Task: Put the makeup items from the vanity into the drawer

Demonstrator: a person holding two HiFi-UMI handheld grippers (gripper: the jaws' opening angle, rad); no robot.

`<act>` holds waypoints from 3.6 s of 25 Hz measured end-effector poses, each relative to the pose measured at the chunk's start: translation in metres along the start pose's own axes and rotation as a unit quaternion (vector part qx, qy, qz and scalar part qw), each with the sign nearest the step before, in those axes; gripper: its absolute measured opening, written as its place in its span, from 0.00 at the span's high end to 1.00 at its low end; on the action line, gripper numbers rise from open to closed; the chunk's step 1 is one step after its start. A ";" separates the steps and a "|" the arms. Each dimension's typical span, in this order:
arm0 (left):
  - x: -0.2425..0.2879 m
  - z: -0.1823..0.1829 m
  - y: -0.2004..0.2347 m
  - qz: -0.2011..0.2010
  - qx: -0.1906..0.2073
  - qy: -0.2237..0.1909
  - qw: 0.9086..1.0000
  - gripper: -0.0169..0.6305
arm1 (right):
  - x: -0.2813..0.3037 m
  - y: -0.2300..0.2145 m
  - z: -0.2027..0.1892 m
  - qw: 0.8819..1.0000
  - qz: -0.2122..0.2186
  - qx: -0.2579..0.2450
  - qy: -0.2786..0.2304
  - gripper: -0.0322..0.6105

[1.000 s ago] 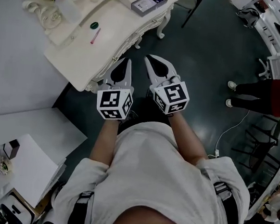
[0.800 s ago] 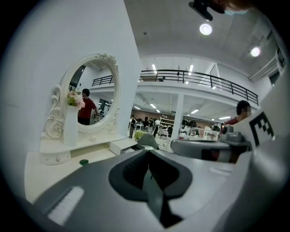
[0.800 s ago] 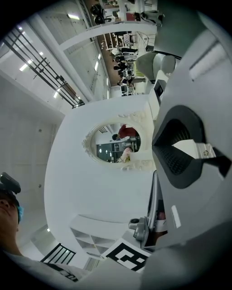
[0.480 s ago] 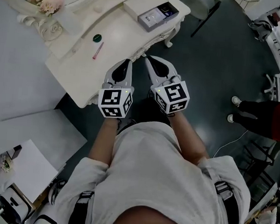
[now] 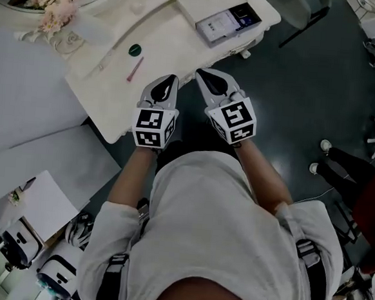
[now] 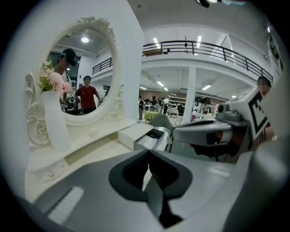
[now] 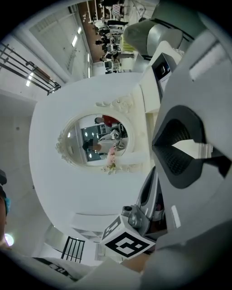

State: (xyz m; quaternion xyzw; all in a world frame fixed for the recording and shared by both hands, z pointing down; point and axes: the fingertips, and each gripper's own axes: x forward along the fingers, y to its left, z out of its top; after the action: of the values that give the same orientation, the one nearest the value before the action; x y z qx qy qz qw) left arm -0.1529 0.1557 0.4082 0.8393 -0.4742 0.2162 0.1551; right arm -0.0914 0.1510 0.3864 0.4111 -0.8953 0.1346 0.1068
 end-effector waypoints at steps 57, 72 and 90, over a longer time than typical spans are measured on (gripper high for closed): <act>0.085 -0.192 0.227 -0.106 0.175 0.420 0.884 0.87 | 0.169 0.006 -0.076 0.983 -0.004 0.035 0.182 0.95; 0.098 -0.159 0.202 -0.065 0.197 0.406 0.890 0.90 | 0.156 -0.031 -0.065 0.984 0.052 -0.003 0.169 0.95; 0.154 -0.071 0.136 -0.085 0.250 0.356 0.896 0.90 | 0.126 -0.094 -0.046 0.988 0.041 0.003 0.146 0.95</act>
State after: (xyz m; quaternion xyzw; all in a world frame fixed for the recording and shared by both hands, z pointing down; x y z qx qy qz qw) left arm -0.2155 0.0080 0.5551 0.7546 -0.2443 0.5978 0.1164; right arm -0.0964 0.0177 0.4819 0.3500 -0.8858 0.2001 0.2297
